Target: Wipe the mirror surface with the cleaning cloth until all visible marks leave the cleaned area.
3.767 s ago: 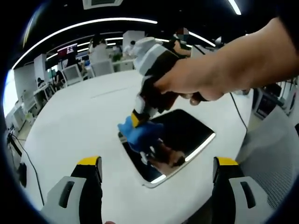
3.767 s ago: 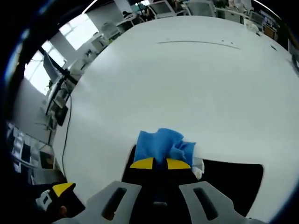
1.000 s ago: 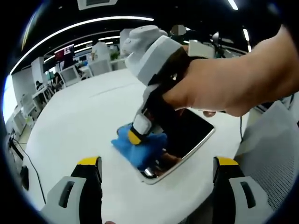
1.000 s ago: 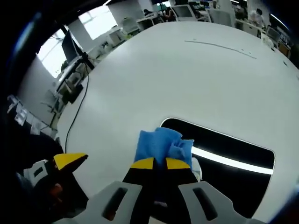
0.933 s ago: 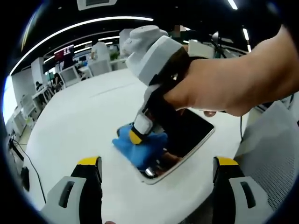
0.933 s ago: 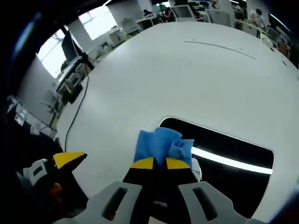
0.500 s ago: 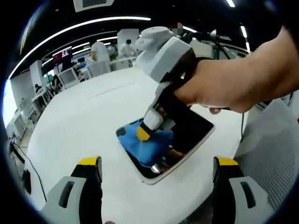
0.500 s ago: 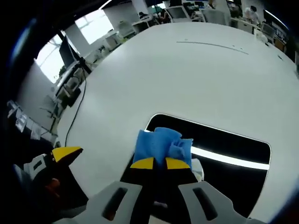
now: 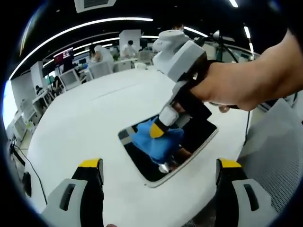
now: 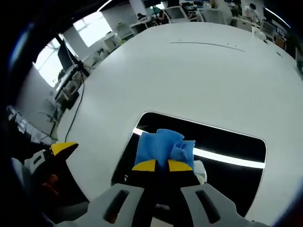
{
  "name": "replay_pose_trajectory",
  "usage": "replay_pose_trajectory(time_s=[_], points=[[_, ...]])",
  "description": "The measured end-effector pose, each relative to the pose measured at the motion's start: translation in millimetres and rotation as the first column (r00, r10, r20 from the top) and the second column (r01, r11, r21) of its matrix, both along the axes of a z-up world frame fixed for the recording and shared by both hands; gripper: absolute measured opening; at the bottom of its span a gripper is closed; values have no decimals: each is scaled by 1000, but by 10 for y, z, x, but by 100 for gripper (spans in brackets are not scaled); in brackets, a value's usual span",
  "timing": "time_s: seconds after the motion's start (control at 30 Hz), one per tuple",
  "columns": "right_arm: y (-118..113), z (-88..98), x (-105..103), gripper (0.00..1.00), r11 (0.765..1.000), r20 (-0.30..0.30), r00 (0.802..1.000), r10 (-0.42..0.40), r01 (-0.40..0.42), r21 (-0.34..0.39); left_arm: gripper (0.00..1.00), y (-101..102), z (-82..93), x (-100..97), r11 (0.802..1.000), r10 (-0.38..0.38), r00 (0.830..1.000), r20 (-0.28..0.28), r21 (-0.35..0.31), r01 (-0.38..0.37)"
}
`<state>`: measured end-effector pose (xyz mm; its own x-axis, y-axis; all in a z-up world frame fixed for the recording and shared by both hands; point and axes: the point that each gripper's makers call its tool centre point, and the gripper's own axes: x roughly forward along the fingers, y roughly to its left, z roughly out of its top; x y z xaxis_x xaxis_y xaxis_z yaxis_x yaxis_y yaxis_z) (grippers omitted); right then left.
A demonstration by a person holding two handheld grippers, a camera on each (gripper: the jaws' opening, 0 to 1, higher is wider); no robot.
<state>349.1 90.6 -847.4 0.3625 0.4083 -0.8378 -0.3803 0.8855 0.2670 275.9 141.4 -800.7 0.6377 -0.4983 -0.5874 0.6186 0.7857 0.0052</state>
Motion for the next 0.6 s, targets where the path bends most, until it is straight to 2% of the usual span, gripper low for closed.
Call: replay_pose_trajectory(time_s=[0.6], points=[[-290,-34,64,1,1000,-6,1000,-28,28,3,99,7,13,16,1000,-3,1000,9,18,3]])
